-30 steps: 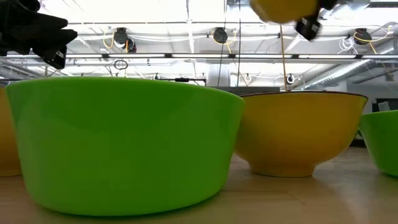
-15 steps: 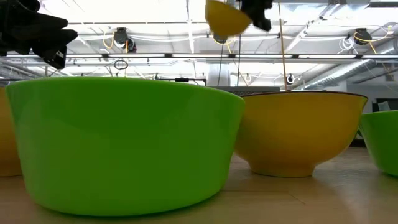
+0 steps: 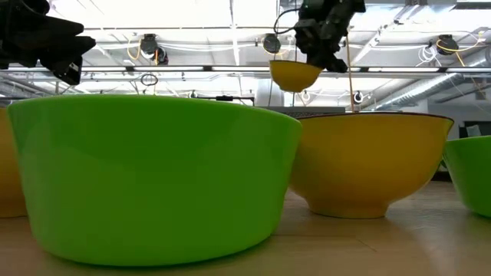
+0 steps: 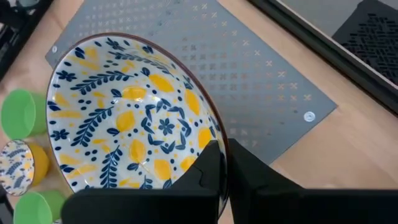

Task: Pick & Place Mini bowls
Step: Put the right white patterned bowl on the shelf

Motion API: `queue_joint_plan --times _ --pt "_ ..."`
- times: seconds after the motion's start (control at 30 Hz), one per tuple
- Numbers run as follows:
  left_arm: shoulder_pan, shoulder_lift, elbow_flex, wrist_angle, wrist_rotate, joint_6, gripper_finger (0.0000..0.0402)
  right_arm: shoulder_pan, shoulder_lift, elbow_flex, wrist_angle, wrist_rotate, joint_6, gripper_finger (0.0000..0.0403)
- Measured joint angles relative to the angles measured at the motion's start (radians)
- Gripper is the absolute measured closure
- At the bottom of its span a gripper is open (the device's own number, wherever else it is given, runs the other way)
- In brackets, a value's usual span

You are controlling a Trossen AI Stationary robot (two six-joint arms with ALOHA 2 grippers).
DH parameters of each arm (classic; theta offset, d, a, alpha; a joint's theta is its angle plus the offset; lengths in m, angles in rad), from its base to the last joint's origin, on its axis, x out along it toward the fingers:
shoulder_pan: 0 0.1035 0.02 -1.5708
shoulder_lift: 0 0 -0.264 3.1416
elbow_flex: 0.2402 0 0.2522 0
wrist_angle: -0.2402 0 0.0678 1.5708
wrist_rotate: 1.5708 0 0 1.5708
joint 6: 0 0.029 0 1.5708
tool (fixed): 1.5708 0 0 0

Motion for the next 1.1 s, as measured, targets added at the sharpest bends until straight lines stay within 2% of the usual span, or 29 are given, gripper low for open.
queue_joint_plan --times 0.37,1.1 --pt "0.000 0.000 0.000 0.000 0.000 0.000 0.0270 -0.008 0.001 -0.137 0.007 -0.002 -0.015 0.0403" --pt "0.000 0.000 0.000 0.000 0.000 0.000 0.0270 -0.007 0.001 -0.144 0.055 0.002 -0.004 0.0394"
